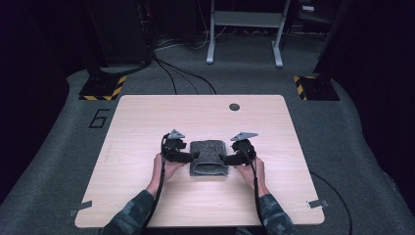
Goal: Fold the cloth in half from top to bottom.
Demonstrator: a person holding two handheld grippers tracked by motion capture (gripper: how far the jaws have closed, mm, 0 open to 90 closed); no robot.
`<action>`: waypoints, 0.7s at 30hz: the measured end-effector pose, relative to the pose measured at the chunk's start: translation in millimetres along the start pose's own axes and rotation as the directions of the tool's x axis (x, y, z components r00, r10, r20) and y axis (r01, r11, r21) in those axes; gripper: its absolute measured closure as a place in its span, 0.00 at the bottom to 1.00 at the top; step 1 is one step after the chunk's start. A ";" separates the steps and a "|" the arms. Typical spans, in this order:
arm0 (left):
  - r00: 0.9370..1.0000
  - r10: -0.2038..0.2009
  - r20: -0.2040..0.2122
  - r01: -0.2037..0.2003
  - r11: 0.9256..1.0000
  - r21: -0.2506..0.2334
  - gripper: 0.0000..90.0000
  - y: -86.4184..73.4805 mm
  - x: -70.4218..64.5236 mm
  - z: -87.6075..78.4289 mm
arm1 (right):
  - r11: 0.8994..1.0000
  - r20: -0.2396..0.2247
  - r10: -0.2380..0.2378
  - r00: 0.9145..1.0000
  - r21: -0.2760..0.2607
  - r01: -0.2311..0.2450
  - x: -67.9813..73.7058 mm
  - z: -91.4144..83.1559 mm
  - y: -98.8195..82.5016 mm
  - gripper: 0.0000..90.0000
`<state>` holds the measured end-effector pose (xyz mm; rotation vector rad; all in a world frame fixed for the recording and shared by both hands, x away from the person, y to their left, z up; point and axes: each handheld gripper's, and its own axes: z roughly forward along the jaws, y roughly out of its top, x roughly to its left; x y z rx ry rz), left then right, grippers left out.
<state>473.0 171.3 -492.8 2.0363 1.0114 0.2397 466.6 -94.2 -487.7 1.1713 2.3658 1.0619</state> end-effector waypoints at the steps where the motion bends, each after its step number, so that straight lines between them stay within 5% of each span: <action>1: 1.000 0.005 -0.001 -0.005 1.000 0.013 0.21 -1.8 -1.5 3.5 | 1.000 0.001 -0.002 1.000 0.012 0.002 1.2 1.8 -0.9 0.20; 10: 0.994 0.101 -0.045 -0.096 0.990 0.103 0.20 -23.4 -2.3 7.1 | 0.995 0.068 -0.067 0.995 0.084 0.061 9.8 6.2 -17.8 0.17; 15: 0.996 0.081 -0.037 -0.077 0.992 0.098 0.19 -26.7 2.4 3.9 | 0.993 0.073 -0.064 0.995 0.108 0.056 12.0 5.8 -23.8 0.17; 21: 0.998 0.065 -0.019 -0.063 0.996 0.066 0.18 -26.9 -3.1 -5.5 | 0.996 0.077 -0.061 0.995 0.062 0.056 8.3 -3.5 -12.7 0.16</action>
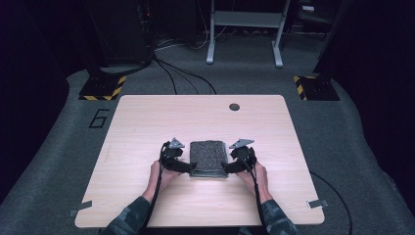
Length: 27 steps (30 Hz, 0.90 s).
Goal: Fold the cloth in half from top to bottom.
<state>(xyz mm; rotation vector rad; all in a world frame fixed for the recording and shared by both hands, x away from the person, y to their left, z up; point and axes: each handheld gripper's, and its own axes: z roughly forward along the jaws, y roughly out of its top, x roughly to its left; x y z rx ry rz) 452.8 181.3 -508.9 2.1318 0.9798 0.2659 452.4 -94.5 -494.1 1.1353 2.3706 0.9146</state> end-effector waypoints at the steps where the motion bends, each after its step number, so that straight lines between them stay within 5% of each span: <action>1: 1.000 0.000 -0.002 0.000 1.000 0.003 0.18 -0.7 -1.2 1.8 | 1.000 0.006 0.008 1.000 -0.013 -0.008 -2.3 0.8 3.9 0.16; 4: 1.000 0.019 -0.011 -0.019 0.999 0.038 0.17 -4.1 -1.8 7.4 | 0.999 0.016 0.033 0.999 0.010 -0.033 -10.1 12.5 12.8 0.16; 11: 1.000 0.025 -0.019 -0.024 0.999 0.021 0.17 -5.9 -0.8 5.3 | 0.997 0.027 0.039 0.999 0.068 -0.041 -20.6 28.0 9.6 0.16; 17: 0.996 -0.032 -0.078 0.028 0.998 -0.051 0.17 17.0 16.8 2.2 | 0.998 0.022 0.069 0.997 -0.007 -0.069 -29.1 18.3 25.9 0.16; 22: 0.989 -0.044 -0.141 0.044 0.999 -0.002 0.17 29.4 28.4 19.8 | 0.993 0.046 0.113 0.992 0.019 -0.114 -37.9 36.9 38.1 0.16; 24: 0.985 -0.009 -0.171 0.018 0.998 0.054 0.17 28.5 29.0 28.1 | 0.993 0.065 0.104 0.992 0.047 -0.107 -39.3 45.3 38.0 0.16; 27: 0.985 -0.028 -0.171 0.037 0.998 0.055 0.16 25.3 30.5 32.3 | 0.991 0.075 0.102 0.992 0.076 -0.108 -40.7 54.8 35.0 0.15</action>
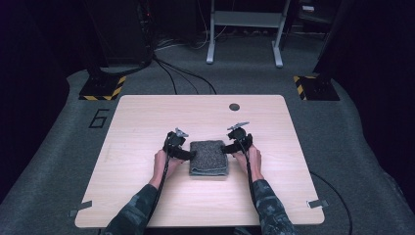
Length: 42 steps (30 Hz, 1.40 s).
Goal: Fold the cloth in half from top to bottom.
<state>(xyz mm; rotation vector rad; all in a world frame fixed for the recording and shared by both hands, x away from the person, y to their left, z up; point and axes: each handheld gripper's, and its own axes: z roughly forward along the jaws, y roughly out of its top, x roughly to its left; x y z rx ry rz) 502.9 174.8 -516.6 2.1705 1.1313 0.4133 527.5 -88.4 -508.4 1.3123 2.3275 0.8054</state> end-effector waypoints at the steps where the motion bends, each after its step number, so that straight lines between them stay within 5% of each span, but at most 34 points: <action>1: 1.000 -0.003 0.001 0.003 1.000 0.000 0.16 -0.1 0.6 -0.5 | 1.000 -0.006 0.013 1.000 -0.005 -0.013 -0.5 0.7 -0.6 0.15; 7: 0.999 -0.013 0.029 0.015 0.998 -0.059 0.16 -5.5 -2.5 -21.6 | 1.000 -0.027 0.010 1.000 -0.029 -0.011 2.2 -17.2 -5.6 0.16; 14: 0.995 0.016 0.098 -0.011 0.999 -0.049 0.15 -31.3 -21.0 -39.4 | 0.999 -0.090 -0.026 0.996 -0.044 0.022 15.5 -43.7 -32.9 0.13; 18: 0.995 0.063 0.076 -0.062 0.998 -0.017 0.15 -42.2 -27.9 -37.2 | 0.998 -0.095 -0.054 0.994 -0.030 0.052 27.1 -49.4 -51.8 0.13; 24: 0.997 0.043 0.068 -0.040 0.998 -0.051 0.13 -42.4 -25.9 -44.8 | 0.999 -0.098 -0.033 0.995 -0.039 0.029 26.5 -50.1 -59.9 0.11; 29: 0.998 0.012 0.058 -0.007 0.996 -0.092 0.09 -51.1 -16.2 -71.3 | 0.994 -0.110 -0.024 0.994 -0.107 0.012 19.5 -78.3 -68.4 0.10; 36: 0.999 -0.036 -0.011 0.034 0.993 -0.115 0.06 -81.4 8.5 -105.3 | 0.986 -0.082 0.048 0.996 -0.156 -0.060 -6.0 -113.2 -102.8 0.09; 42: 0.990 -0.116 -0.080 0.109 0.990 -0.089 0.05 -116.6 35.8 -120.4 | 0.983 -0.031 0.104 0.994 -0.146 -0.108 -32.0 -127.9 -142.3 0.08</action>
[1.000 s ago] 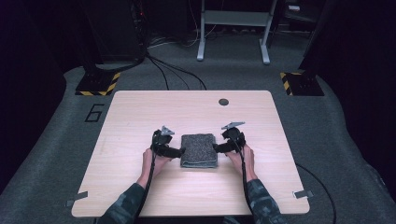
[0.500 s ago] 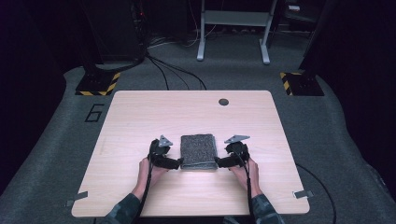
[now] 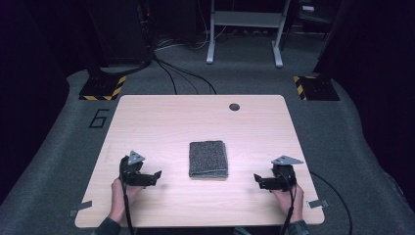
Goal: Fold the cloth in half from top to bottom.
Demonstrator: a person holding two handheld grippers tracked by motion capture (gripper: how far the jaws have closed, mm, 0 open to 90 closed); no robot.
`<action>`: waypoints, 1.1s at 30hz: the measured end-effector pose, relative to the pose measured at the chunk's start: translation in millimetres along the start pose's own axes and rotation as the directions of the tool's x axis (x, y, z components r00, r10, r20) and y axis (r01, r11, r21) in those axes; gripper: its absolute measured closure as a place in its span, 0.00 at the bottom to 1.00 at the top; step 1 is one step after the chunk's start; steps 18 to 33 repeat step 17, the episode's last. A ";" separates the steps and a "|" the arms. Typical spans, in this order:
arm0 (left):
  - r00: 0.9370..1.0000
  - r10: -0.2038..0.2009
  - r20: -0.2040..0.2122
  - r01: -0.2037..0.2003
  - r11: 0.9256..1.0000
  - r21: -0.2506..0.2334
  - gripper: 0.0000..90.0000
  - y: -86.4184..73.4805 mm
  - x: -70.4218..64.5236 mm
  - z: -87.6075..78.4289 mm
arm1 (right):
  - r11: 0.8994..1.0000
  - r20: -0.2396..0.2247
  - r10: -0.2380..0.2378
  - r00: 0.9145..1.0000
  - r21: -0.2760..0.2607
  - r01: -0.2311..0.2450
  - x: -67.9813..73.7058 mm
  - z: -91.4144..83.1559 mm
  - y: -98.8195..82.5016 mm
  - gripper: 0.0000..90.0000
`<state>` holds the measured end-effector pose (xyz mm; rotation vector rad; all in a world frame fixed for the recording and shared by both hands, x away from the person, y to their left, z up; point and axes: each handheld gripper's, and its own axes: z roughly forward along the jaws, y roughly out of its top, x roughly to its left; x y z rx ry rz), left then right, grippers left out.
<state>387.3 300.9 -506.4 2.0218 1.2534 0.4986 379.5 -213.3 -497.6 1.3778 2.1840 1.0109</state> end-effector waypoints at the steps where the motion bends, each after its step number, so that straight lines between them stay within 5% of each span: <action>1: 1.000 0.001 -0.017 -0.001 1.000 0.009 0.04 -4.3 4.7 -1.0 | 1.000 0.011 0.010 1.000 -0.002 -0.010 -5.5 -2.7 -6.3 0.08; 11: 0.995 -0.040 -0.093 0.043 0.999 0.022 0.02 -32.1 22.9 -1.7 | 0.995 0.088 0.092 0.992 0.020 -0.094 -43.7 -16.9 -48.4 0.06; 16: 0.994 -0.039 -0.105 0.040 0.999 0.005 0.01 -36.0 22.1 -2.9 | 1.000 0.131 0.026 0.991 0.005 -0.027 -42.6 -16.5 -55.0 0.05; 33: 0.994 -0.040 -0.106 0.041 0.999 0.003 0.01 -36.2 22.0 -2.8 | 1.000 0.131 0.028 0.991 0.009 -0.030 -41.8 -15.7 -54.3 0.04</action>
